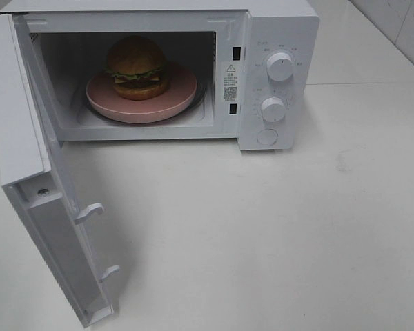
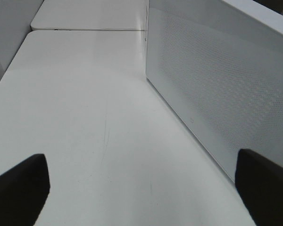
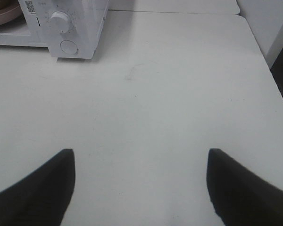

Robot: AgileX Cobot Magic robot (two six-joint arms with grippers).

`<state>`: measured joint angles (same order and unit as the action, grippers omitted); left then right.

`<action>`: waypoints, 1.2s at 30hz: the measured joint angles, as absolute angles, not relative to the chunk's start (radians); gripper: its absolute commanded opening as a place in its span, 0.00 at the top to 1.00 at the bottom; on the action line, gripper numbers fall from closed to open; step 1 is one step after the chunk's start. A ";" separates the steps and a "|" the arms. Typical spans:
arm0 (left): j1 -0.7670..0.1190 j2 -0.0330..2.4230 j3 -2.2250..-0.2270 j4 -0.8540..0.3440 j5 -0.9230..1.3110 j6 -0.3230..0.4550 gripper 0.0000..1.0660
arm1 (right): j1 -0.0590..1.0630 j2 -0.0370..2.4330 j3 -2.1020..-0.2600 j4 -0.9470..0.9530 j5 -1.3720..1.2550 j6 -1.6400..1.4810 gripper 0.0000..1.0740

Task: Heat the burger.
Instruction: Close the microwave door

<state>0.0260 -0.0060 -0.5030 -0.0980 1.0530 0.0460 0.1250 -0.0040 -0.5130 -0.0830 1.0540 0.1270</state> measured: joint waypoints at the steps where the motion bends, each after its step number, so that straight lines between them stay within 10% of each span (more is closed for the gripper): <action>1: 0.026 -0.006 -0.503 -0.098 1.053 0.046 0.06 | 0.125 -0.004 -0.511 -0.083 1.054 0.127 0.31; 36: 0.026 -0.006 -0.503 -0.098 1.053 0.046 0.06 | 0.125 -0.004 -0.510 -0.083 1.054 0.126 0.31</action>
